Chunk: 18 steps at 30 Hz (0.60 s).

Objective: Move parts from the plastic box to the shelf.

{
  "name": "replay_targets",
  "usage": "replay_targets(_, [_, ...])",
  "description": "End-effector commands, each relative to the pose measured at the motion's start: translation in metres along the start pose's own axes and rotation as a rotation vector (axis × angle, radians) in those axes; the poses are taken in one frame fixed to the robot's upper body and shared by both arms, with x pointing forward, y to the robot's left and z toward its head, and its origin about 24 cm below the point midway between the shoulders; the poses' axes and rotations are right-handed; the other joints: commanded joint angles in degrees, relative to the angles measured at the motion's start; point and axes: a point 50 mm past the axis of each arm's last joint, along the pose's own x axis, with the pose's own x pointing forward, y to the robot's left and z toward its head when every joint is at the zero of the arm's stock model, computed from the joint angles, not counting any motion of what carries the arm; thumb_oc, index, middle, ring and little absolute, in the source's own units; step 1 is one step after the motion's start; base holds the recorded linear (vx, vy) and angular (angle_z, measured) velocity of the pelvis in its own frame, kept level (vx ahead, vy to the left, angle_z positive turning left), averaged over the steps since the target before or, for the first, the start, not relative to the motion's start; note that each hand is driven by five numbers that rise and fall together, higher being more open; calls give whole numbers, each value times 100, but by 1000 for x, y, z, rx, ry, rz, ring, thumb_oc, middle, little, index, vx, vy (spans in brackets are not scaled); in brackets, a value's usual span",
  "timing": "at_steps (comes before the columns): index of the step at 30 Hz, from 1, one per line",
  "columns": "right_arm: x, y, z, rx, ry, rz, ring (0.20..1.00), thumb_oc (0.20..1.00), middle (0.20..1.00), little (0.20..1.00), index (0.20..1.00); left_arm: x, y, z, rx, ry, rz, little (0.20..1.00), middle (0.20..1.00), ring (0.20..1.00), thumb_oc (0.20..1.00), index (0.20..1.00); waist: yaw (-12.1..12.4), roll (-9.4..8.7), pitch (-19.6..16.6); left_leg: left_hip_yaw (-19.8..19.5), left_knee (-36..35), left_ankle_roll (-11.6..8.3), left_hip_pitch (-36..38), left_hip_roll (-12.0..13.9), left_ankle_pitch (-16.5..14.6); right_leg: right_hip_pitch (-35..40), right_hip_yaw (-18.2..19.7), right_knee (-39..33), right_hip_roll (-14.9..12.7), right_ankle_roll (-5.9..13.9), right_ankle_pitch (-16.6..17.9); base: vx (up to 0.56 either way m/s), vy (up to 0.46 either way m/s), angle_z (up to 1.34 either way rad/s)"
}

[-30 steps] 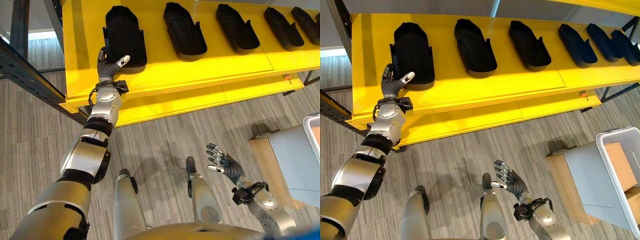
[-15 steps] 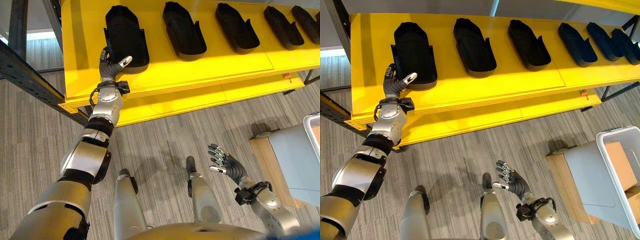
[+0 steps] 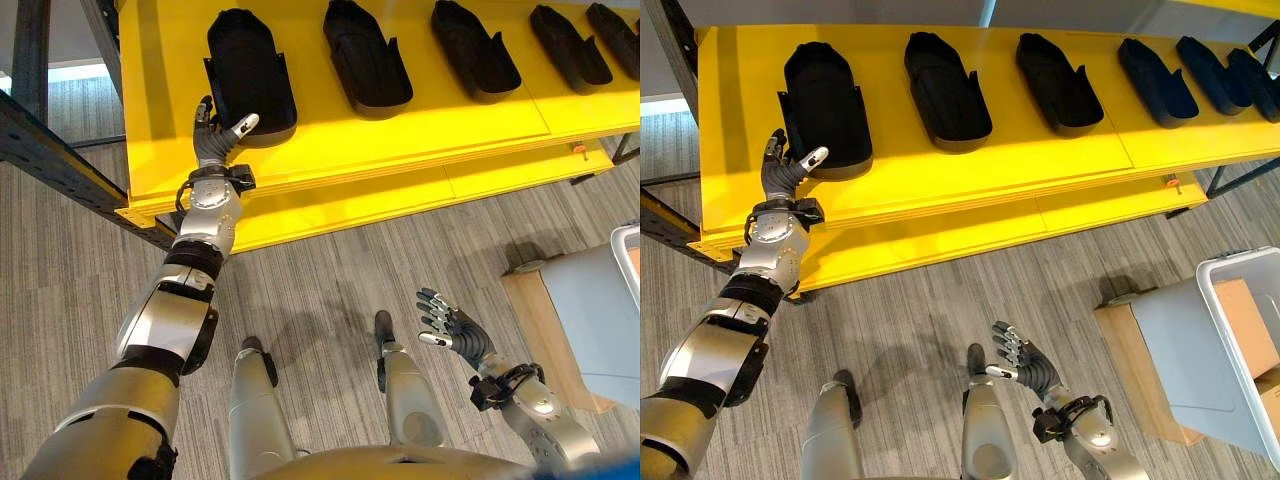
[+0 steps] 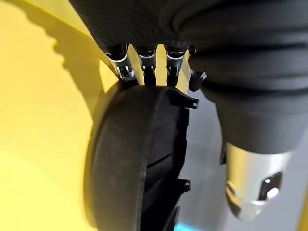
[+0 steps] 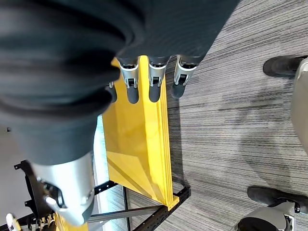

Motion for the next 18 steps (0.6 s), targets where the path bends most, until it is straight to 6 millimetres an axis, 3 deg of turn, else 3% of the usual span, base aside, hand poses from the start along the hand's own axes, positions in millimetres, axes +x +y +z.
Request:
replay_targets(1, [-9, -20, 23, -51, -92, -61, 1000, 1000, 1000, 1000, 1000, -18, 33, -26, -37, 62, 81, 1000, 1000, 1000, 1000, 1000, 133, 121, 280, -75, -822, -13, 88, -166, 542, -12, -136, 927, 41, -321, -662, 0, 0, 0])
replay_targets(8, [-11, -24, 28, -67, -120, -87, 1000, 1000, 1000, 1000, 1000, -45, 66, 2, -77, -133, 131, 1000, 1000, 1000, 1000, 1000, 313, 151, 332, -115, -834, 3, 113, -224, 549, 70, -192, 927, 0, -335, -671, -1, -1, 1])
replay_targets(11, [-10, -25, 29, -71, -126, -95, 1000, 1000, 1000, 1000, 1000, -56, 65, 7, -46, -179, 102, 1000, 1000, 1000, 1000, 1000, 353, 158, 340, -126, -857, 12, 134, -245, 563, 109, -204, 915, -7, -339, -672, -32, -1, 2])
replay_targets(12, [-10, -25, 30, -71, -128, -95, 1000, 1000, 1000, 1000, 1000, -56, 65, 7, -46, -181, 102, 1000, 1000, 1000, 1000, 1000, 346, 155, 351, -104, -907, 54, 73, -257, 738, 46, -208, 877, -16, -353, -537, -11, -6, 3])
replay_targets(13, [-10, -26, 30, -71, -128, -97, 1000, 1000, 1000, 1000, 1000, -60, 62, 6, -28, -182, 83, 1000, 1000, 1000, 1000, 1000, 362, 159, 347, -130, -866, 16, 151, -249, 566, 114, -216, 923, -9, -342, -672, -85, 5, 4])
replay_targets(14, [-9, -26, 30, -72, -130, -97, 1000, 1000, 1000, 1000, 1000, -60, 62, 6, -29, -184, 82, 1000, 1000, 1000, 1000, 1000, 357, 156, 359, -108, -916, 58, 88, -261, 741, 50, -220, 886, -17, -357, -536, -8, -14, 8])
replay_targets(18, [-8, -29, 32, -75, -140, -108, 1000, 1000, 1000, 1000, 1000, -76, 51, 9, 109, -231, -29, 1000, 1000, 1000, 1000, 1000, 395, 169, 370, -115, -953, 69, 157, -269, 755, 104, -235, 896, -25, -365, -554, -27, -15, 8])
